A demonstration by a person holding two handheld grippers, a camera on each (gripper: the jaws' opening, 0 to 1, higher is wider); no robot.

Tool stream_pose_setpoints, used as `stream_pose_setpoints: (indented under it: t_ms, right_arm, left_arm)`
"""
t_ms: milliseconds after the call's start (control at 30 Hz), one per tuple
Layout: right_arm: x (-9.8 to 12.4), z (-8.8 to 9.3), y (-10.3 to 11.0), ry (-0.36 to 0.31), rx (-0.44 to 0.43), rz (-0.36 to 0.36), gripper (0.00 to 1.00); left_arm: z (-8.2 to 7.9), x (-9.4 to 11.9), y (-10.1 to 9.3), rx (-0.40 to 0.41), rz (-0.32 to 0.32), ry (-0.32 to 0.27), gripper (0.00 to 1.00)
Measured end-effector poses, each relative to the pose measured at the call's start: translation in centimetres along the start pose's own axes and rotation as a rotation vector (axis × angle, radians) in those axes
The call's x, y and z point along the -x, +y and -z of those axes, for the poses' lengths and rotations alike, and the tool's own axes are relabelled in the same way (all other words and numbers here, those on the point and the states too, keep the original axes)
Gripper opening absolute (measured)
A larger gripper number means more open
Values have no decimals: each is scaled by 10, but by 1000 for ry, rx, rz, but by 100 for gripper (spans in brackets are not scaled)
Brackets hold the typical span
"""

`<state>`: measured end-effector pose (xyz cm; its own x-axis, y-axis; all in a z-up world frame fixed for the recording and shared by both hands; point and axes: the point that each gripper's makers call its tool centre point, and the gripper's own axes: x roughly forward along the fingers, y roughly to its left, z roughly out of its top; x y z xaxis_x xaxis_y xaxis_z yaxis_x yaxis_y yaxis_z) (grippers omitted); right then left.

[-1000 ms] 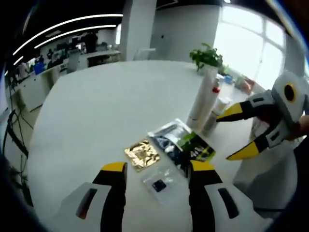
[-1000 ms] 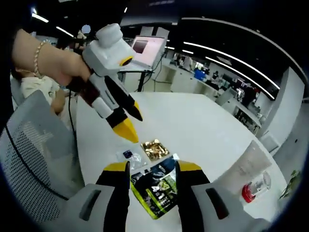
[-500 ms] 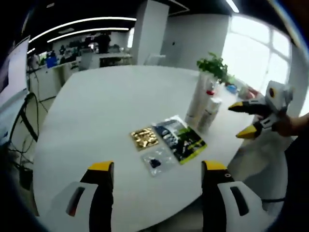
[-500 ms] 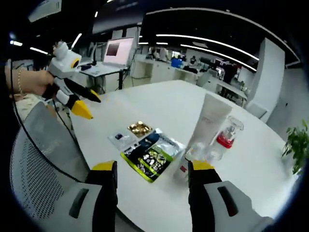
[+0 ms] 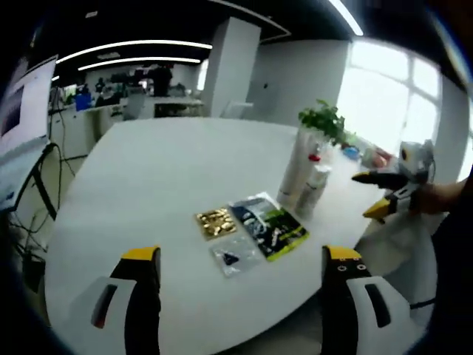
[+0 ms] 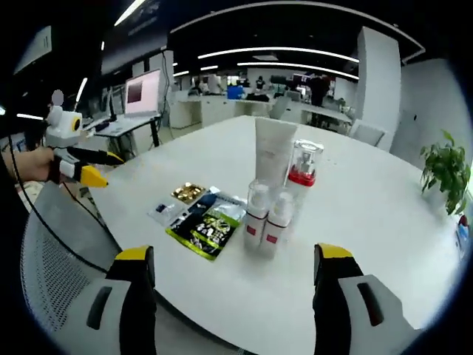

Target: Arrange the skincare products in the storage area until every visible bottle or jar stands upright without overlapping.

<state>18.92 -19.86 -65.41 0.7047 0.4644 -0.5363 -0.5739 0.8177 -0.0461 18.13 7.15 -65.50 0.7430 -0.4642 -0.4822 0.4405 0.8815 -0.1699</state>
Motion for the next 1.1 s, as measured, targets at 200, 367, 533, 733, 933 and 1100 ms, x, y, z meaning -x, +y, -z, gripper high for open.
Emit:
stream_pose_setpoints:
  t_ms: [200,367,533,733,933,1100]
  right_arm:
    - [6,3,-10,-8,-43,15,96]
    - [5,6,-7,6,-36,10,95]
    - [5,6,-8,1,-59,13,94]
    - [6,8,-12,-1,-83,22,93]
    - [5,9,-12,-4,-85,25,93]
    - [5,9,-13,-6,-87,20,93]
  left_arm:
    - [-10,2,-2,-1,-21,-23,88]
    - [-6,-5,-8,-8,5,2,92]
    - [-17,-9,-16,-12,17,-31,94]
    - [-12,-13,-24,-44,28,0,95]
    - [-10,-12,-22,-42,18,4,95]
    - [-10,-12,-21,-32,12,4,95]
